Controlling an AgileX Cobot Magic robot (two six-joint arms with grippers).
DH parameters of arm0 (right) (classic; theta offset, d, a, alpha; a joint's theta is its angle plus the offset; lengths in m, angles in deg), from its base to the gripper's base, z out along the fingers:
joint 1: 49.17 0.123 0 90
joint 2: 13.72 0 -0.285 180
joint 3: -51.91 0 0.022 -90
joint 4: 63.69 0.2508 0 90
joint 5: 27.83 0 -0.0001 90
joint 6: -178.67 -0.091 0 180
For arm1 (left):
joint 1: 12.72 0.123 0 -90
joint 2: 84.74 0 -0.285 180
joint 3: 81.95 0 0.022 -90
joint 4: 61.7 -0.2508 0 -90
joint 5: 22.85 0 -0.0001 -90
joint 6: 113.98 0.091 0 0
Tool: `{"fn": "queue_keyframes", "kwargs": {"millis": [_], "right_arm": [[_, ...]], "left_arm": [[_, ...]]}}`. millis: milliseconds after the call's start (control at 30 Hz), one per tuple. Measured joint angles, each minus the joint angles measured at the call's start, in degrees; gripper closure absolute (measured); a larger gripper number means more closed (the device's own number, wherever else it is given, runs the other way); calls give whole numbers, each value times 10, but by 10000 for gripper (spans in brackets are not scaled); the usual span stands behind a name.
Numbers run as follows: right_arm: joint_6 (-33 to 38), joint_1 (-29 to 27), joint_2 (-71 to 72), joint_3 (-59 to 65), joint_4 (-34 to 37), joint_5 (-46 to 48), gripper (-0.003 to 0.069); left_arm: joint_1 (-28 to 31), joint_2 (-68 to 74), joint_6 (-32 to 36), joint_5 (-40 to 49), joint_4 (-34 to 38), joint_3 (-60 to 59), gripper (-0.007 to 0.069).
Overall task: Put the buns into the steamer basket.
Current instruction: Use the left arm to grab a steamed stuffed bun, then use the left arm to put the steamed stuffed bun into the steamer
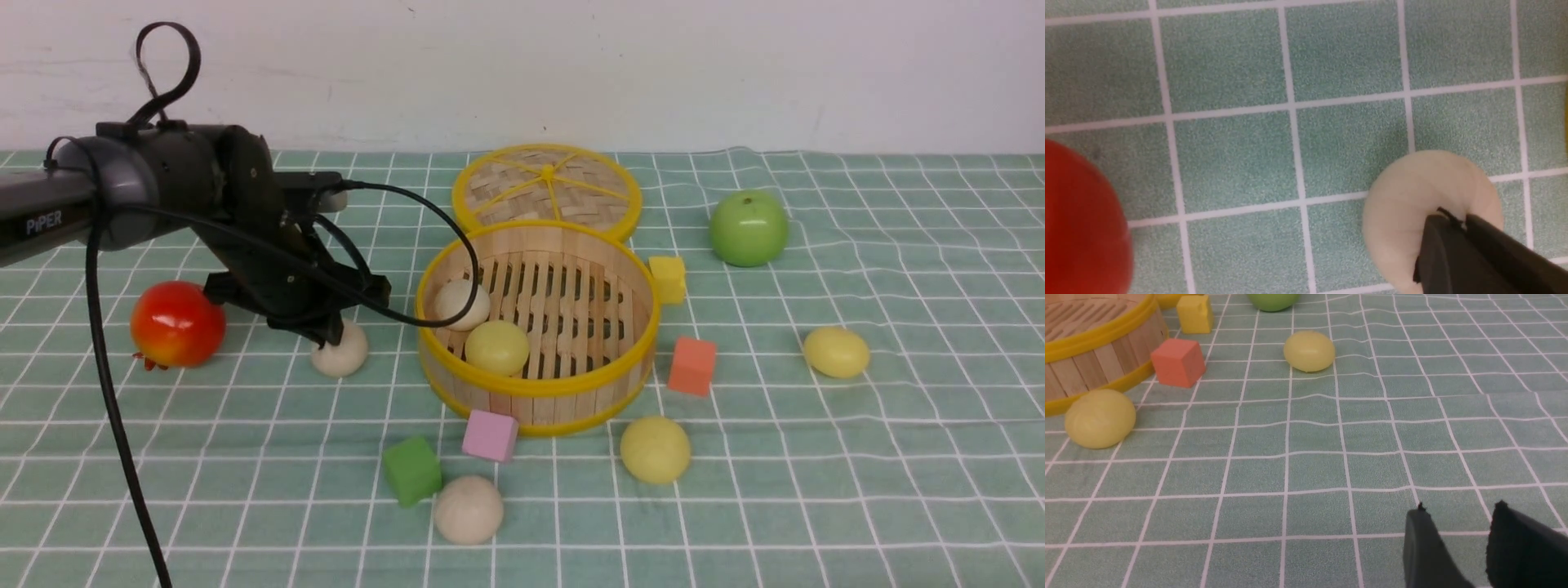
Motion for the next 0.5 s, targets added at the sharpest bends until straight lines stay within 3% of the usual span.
{"fn": "queue_keyframes", "kwargs": {"millis": [267, 500], "right_arm": [[0, 0, 0, 0, 0, 0, 419], [0, 0, 0, 0, 0, 0, 419]], "left_arm": [[-15, -40, 8, 20, -7, 0, 638], [-94, -99, 28, 10, 1, 60, 638]]}}
